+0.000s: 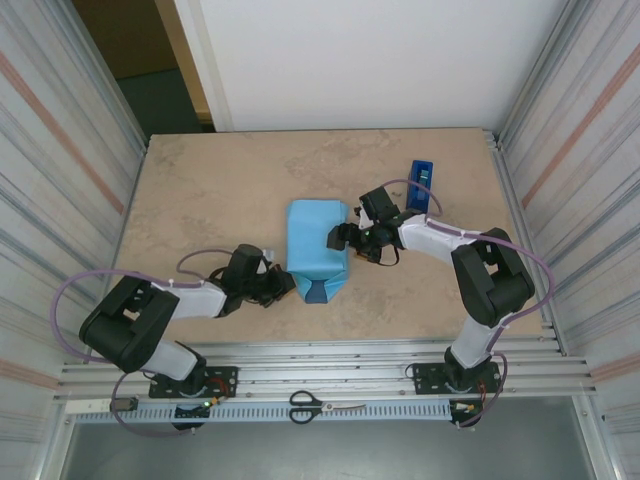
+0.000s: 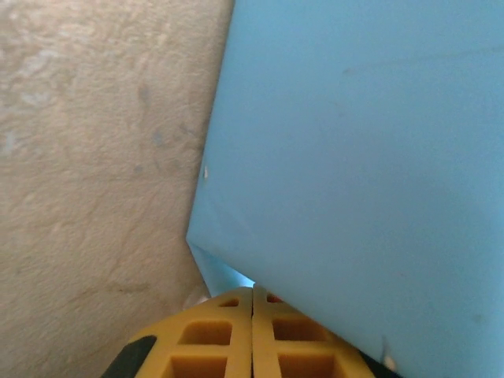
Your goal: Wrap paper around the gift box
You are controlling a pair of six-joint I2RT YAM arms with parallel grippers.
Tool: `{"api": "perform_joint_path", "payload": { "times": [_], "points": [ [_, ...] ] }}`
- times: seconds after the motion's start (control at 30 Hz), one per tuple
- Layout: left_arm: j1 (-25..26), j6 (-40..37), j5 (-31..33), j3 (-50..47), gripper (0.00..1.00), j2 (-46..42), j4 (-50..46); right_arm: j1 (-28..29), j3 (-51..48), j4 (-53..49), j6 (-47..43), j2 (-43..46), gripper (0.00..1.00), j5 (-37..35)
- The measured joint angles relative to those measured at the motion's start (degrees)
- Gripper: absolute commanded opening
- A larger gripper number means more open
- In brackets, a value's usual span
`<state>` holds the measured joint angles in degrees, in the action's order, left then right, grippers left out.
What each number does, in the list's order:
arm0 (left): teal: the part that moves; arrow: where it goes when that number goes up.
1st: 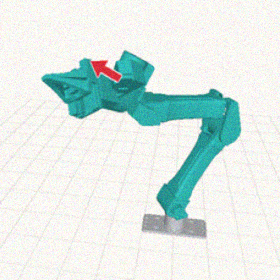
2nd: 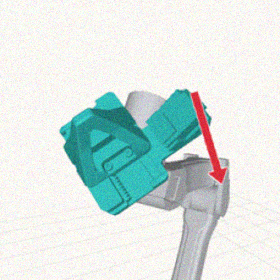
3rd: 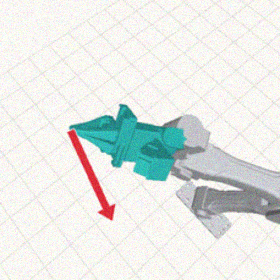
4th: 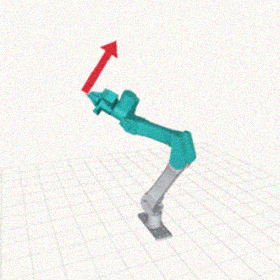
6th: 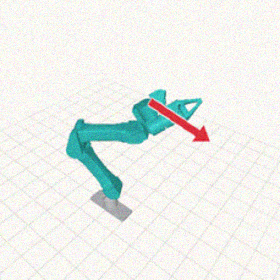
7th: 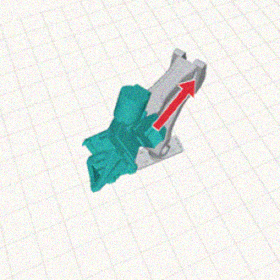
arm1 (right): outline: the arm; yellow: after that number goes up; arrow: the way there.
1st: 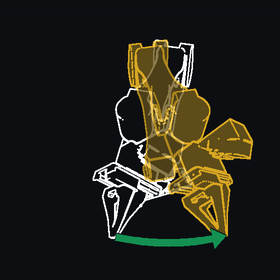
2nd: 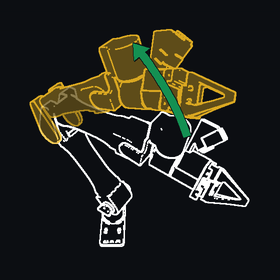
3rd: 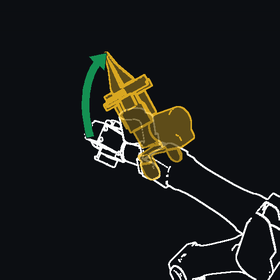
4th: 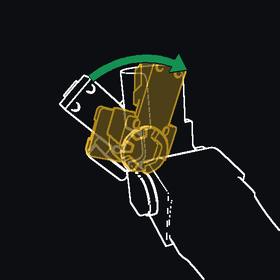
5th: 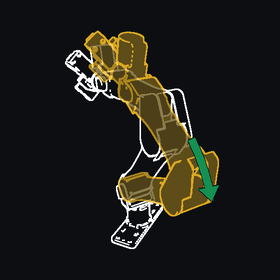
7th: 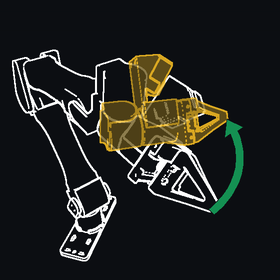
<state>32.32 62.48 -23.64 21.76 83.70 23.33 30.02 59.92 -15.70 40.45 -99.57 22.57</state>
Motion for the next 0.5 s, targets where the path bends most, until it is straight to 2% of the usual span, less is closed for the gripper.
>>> {"api": "perform_joint_path", "payload": {
  "times": [0.5],
  "points": [
    [5.66,7.34,10.32,-2.27,0.00,0.48,7.72,0.02,-0.59,1.16,0.68,0.00,0.85,0.61]
  ]
}}
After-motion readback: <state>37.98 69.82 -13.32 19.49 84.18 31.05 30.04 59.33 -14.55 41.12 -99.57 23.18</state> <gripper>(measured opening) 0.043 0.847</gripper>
